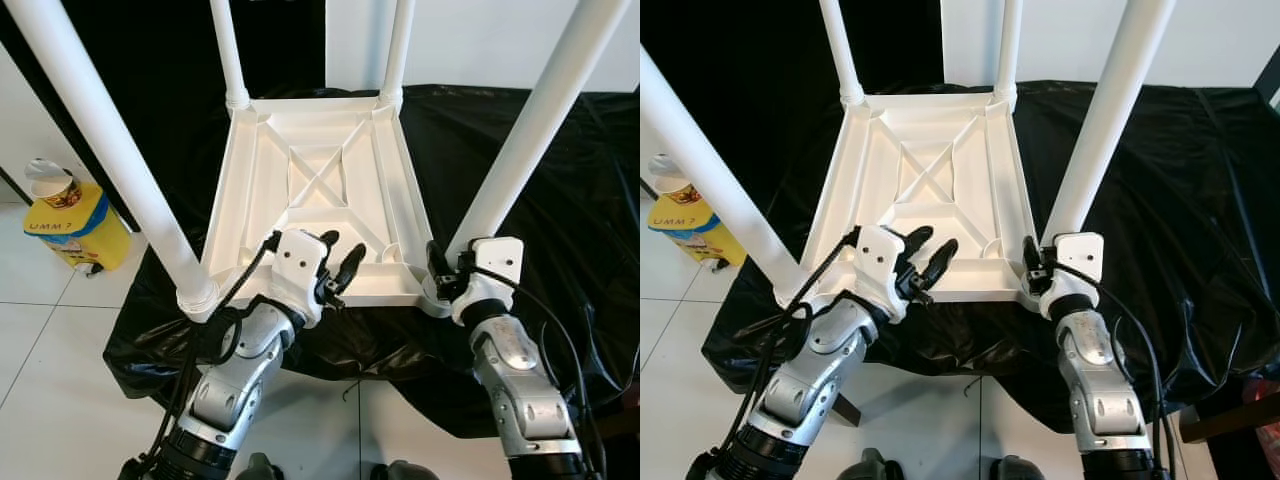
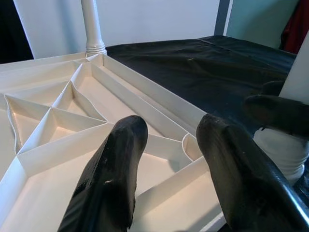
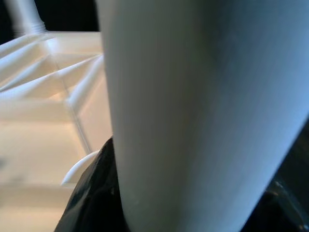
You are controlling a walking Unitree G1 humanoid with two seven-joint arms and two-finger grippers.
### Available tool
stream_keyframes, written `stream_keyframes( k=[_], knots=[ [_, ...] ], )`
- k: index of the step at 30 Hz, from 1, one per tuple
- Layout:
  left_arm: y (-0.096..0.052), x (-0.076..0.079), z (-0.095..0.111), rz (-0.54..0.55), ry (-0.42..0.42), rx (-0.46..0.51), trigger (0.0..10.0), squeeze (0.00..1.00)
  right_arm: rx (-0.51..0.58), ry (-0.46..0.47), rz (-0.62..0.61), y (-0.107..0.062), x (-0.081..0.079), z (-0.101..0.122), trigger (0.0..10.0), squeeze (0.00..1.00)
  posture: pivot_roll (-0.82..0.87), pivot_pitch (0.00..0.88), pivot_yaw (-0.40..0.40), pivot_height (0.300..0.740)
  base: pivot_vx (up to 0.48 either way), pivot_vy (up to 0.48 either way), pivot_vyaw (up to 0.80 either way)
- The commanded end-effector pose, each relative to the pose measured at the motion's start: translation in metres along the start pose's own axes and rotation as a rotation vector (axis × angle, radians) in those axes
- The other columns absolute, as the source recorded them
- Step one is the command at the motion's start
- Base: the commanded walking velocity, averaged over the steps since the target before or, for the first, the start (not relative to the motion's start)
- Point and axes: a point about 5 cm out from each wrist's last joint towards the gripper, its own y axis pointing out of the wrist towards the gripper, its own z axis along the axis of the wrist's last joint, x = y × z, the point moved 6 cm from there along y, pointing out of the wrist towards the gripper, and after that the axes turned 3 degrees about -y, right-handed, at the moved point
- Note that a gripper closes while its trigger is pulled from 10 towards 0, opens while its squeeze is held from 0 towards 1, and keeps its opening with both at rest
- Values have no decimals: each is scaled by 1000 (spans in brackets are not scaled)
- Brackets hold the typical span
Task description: Building children table
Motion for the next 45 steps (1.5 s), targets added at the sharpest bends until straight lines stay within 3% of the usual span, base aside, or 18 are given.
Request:
stream_keyframes(
  k=[1, 6, 14, 15, 16, 17, 24, 26, 31, 32, 33, 34, 36, 43, 44, 45],
  knots=[
    [0, 22, -3, -192, 5, -9, 10000, 0, -134, 22, -79, -5, 9, -32, 10000, 0, 2, 62, -2, 740, 0, 0, 0],
    [1, 24, -4, -206, 29, -12, 10000, 0, -136, 67, -59, -1, -7, -32, 10000, 0, 31, 40, -17, 740, 0, 0, 0],
    [0, 22, -3, -194, 40, -4, 10000, 0, -117, 48, -46, 3, -16, -27, 10000, 0, 50, 27, -30, 740, 0, 0, 0],
    [0, 23, -3, -195, 41, -2, 10000, 0, -106, 40, -39, 3, -18, -25, 10000, 514, 51, 27, -30, 740, 0, 0, 0],
    [0, 23, -3, -195, 41, -2, 10000, 0, -106, 40, -39, 3, -18, -25, 10000, 514, 51, 27, -30, 740, 0, 0, 0],
    [0, 24, -2, -199, 46, -1, 10000, 0, -87, 25, -30, 3, -19, -22, 10000, 1000, 55, 21, -31, 740, 0, 0, 0],
    [1, 25, -2, -211, 57, 5, 10000, 0, -13, 19, 40, 4, -21, -9, 10000, 1000, 50, 12, -24, 740, 0, 0, 0],
    [1, 26, -1, -216, 59, 7, 10000, 0, 13, 34, 115, 4, -14, -5, 10000, 1000, 51, 8, -23, 740, 0, 0, 0],
    [1, 26, -1, -219, 59, 7, 10000, 0, 34, 29, 172, 4, -10, -2, 10000, 1000, 51, 6, -25, 740, 0, 0, 0],
    [0, 27, -1, -223, 58, 6, 10000, 0, 36, 19, 267, 2, -11, -1, 10000, 451, 46, 4, -25, 740, 0, 0, 0],
    [0, 27, -1, -223, 58, 6, 10000, 0, 36, 19, 267, 2, -11, -1, 10000, 451, 46, 4, -25, 740, 0, 0, 0],
    [0, 28, -2, -226, 57, 4, 10000, 0, 27, -8, 356, 0, -10, -2, 10000, 0, 48, 2, -31, 740, 0, 0, 0],
    [0, 29, -2, -229, 51, 6, 10000, 0, 17, -51, 453, -1, -3, -2, 10000, 0, 49, 0, -34, 740, 0, 0, 0],
    [0, 31, -2, -230, 49, 9, 10000, 0, -16, -139, 546, 2, 6, -6, 10000, 0, 52, 0, -39, 740, 0, 0, 0],
    [0, 31, -2, -230, 49, 10, 10000, 0, -32, -162, 572, 3, 8, -9, 9569, 0, 55, 0, -41, 740, 0, 0, 0],
    [0, 31, -2, -230, 50, 11, 10000, 0, -45, -174, 589, 5, 10, -12, 471, 0, 59, 0, -44, 740, 0, 0, 0]
  ],
)
